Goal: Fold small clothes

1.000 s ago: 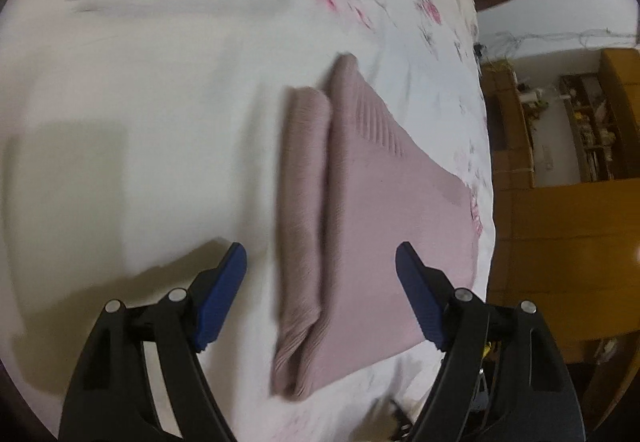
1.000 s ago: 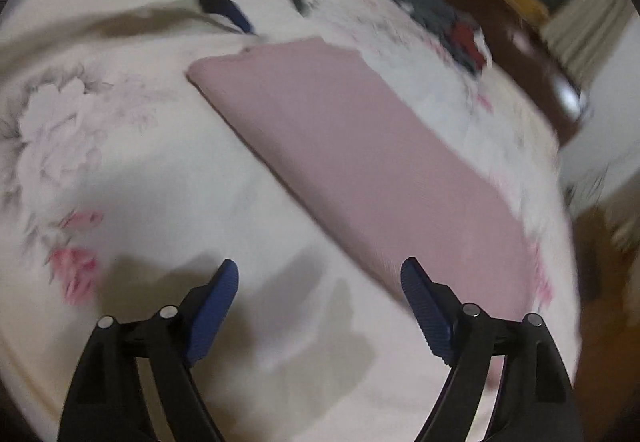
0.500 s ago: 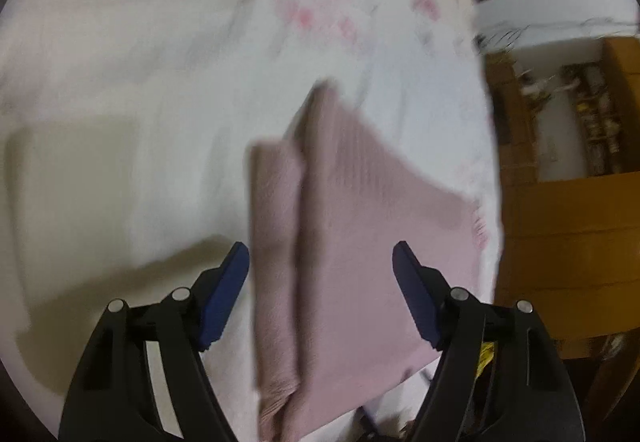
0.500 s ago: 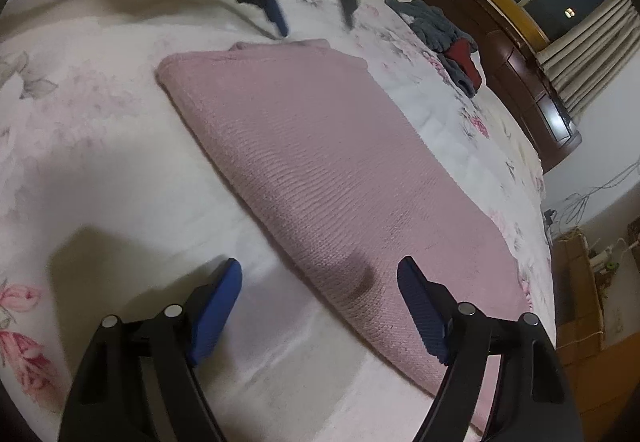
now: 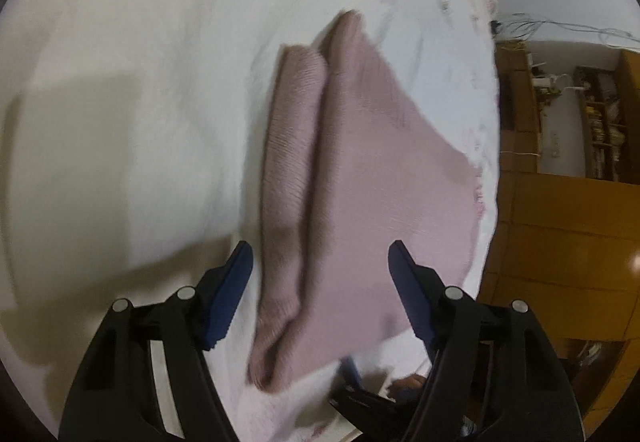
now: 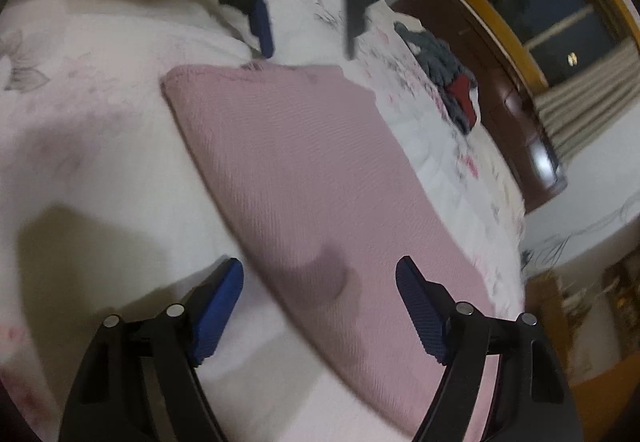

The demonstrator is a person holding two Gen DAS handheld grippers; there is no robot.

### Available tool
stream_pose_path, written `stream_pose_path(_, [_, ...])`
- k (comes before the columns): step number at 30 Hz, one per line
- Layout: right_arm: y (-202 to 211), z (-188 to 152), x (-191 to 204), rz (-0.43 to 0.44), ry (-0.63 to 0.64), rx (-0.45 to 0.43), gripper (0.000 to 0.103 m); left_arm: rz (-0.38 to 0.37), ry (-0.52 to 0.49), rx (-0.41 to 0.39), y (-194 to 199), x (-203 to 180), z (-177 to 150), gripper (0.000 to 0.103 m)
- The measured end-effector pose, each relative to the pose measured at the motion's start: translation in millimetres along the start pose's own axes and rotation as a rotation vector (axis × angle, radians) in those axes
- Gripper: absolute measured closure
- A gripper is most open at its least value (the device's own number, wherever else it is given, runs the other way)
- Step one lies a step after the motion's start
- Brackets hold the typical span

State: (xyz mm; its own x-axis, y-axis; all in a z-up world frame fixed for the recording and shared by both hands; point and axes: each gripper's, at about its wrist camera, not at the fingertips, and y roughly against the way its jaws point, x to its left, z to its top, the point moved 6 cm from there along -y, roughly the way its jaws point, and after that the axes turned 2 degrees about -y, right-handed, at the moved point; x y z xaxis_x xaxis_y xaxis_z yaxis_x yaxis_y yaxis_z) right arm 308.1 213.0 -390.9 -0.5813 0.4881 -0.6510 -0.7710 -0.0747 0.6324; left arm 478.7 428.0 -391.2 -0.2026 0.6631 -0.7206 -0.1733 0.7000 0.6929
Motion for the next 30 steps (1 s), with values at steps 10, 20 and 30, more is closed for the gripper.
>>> stream_pose_path(10, [-24, 76, 41, -0.072, 0.158, -0.09, 0.044, -0.082, 0.049, -0.038, 23, 17, -6, 0.028])
stream_pose_path(20, [-11, 88, -1, 0.033, -0.086, -0.105, 0.093, -0.171, 0.092, 0.009, 6, 11, 2, 0.026])
stream_pose_path(30, [5, 88, -37, 0.039, -0.199, -0.133, 0.093, -0.12, 0.052, 0.049, -30, -14, 33, 0.023])
